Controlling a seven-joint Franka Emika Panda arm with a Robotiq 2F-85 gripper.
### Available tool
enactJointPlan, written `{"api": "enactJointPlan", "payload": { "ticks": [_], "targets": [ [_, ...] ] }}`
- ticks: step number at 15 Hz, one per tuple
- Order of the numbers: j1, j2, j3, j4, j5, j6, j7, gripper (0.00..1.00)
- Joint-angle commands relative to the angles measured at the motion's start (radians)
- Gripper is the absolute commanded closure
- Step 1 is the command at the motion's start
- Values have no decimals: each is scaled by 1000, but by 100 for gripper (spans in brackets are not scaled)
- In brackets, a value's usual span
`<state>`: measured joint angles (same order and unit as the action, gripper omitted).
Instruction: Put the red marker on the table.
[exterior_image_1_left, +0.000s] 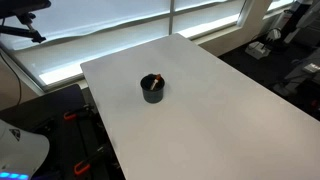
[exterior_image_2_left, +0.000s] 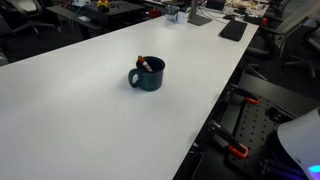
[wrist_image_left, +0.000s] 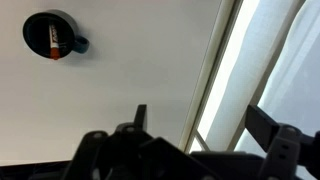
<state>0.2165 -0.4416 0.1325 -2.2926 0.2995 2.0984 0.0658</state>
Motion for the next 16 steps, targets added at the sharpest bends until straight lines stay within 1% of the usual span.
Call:
{"api": "enactJointPlan", "payload": {
  "ticks": [1,9,12,16],
  "targets": [
    [-8,0,7,2,3,-3,-2,0],
    [-11,0,5,4,-4,6,-10,0],
    [-22,35,-10,35,-11,56,-52,0],
    [-46,117,-23,69,-51,176,-102,0]
  ]
}}
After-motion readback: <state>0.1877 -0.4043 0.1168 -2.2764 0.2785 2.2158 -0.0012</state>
